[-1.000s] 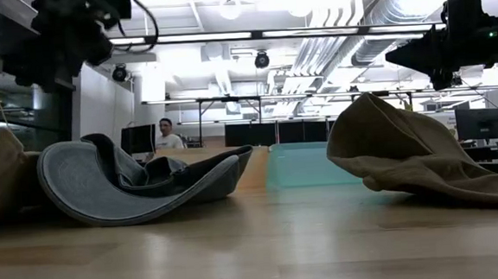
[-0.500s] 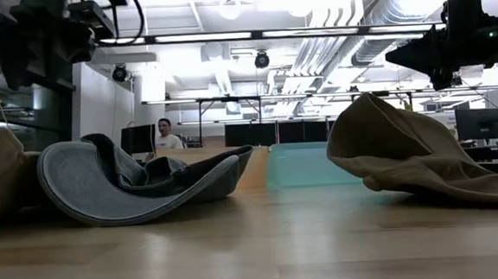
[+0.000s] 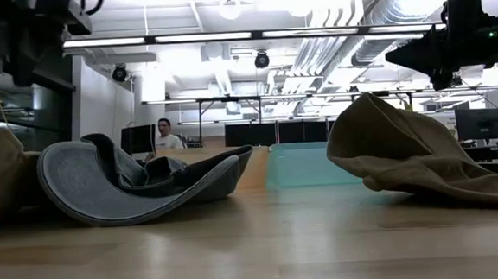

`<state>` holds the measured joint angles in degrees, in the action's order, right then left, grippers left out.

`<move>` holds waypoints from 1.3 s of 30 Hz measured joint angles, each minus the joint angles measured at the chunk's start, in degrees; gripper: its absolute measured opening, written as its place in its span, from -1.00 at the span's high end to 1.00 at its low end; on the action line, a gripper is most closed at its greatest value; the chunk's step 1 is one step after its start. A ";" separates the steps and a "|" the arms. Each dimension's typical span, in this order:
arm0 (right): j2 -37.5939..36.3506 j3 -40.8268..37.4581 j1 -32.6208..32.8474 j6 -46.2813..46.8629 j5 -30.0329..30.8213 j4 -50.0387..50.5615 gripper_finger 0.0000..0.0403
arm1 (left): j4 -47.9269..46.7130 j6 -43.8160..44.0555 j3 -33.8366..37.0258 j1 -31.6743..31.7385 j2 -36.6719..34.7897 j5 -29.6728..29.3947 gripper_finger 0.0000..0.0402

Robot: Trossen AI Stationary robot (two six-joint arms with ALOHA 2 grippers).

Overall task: Pick & Place hat
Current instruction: Put the left brown cap into the orange bin

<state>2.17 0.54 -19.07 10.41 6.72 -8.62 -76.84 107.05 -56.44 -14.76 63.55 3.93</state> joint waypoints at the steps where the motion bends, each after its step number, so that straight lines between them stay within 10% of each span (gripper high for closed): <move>1: 0.00 -0.01 -0.02 0.00 -0.01 -0.02 0.98 | 1.59 1.13 1.41 -1.07 -0.02 0.02 -0.13; 39: 0.09 0.00 0.00 0.00 0.21 1.10 0.97 | 38.55 5.08 32.84 -5.14 -12.55 10.02 -0.13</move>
<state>2.26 0.53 -19.07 10.41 6.94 -7.53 -38.30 112.14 -23.60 -19.90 51.00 13.95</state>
